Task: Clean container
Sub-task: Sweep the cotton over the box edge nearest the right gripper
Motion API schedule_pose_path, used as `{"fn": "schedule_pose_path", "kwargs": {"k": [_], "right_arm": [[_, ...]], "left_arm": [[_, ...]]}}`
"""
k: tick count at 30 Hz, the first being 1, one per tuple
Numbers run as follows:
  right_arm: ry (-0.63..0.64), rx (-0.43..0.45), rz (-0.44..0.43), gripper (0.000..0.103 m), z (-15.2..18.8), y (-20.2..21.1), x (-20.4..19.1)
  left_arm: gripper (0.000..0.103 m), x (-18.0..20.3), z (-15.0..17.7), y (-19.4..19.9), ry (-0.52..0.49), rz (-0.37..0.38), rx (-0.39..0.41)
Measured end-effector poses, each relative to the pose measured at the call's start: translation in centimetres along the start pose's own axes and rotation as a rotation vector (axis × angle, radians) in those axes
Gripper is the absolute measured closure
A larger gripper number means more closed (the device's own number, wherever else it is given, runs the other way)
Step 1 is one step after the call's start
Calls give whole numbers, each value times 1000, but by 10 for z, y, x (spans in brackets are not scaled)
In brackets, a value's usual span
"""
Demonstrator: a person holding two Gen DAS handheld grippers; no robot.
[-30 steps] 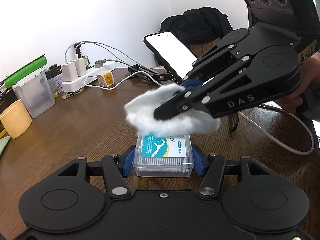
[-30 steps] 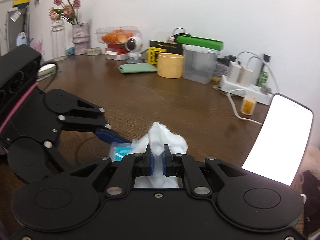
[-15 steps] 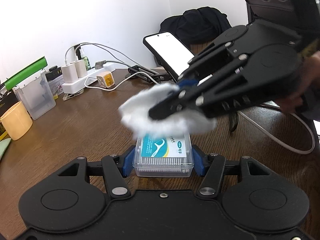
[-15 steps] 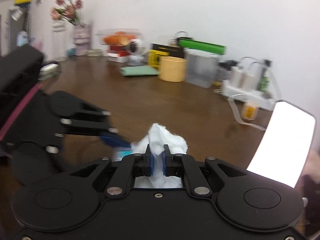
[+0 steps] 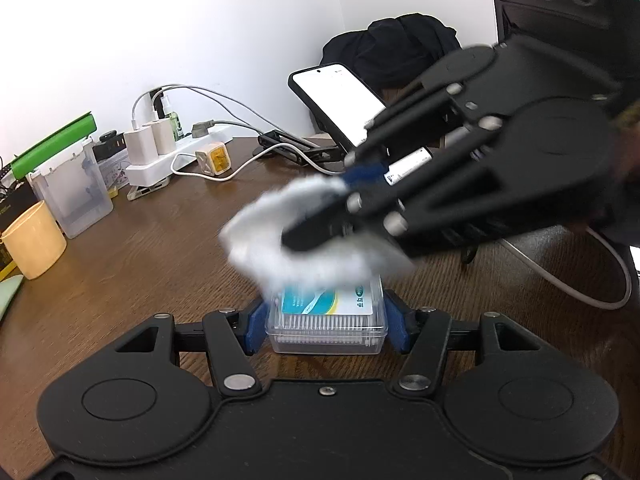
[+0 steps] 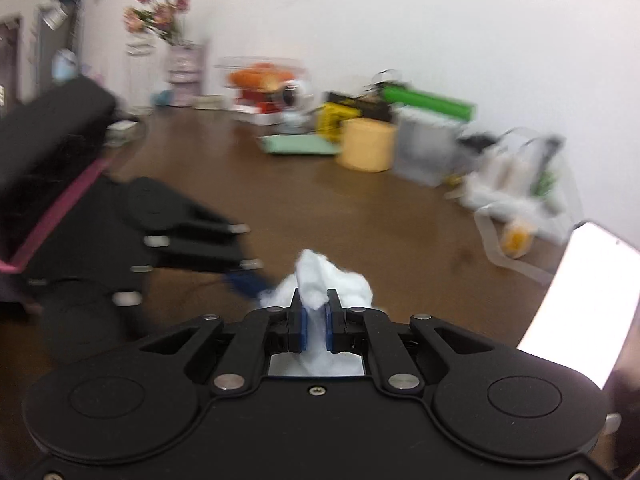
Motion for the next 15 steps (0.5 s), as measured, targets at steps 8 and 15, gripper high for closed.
{"fn": "schedule_pose_path", "kwargs": {"k": [8, 15], "right_arm": [[-64, -28, -97, 95, 12, 13, 4], [-31, -5, -41, 94, 3, 6, -1]], "left_arm": [[46, -1, -1, 0, 8, -19, 1], [46, -2, -1, 0, 10, -21, 2]]}}
Point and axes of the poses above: each gripper's, at about its wrist camera, not at the fingertips, and y roughly against the way its jaws point, x to its right, z to its underside, the point moved 7 cm from there along -y, roughly the way its jaws point, and after that the axes turned 13 degrees about y, right-handed, at the moved point
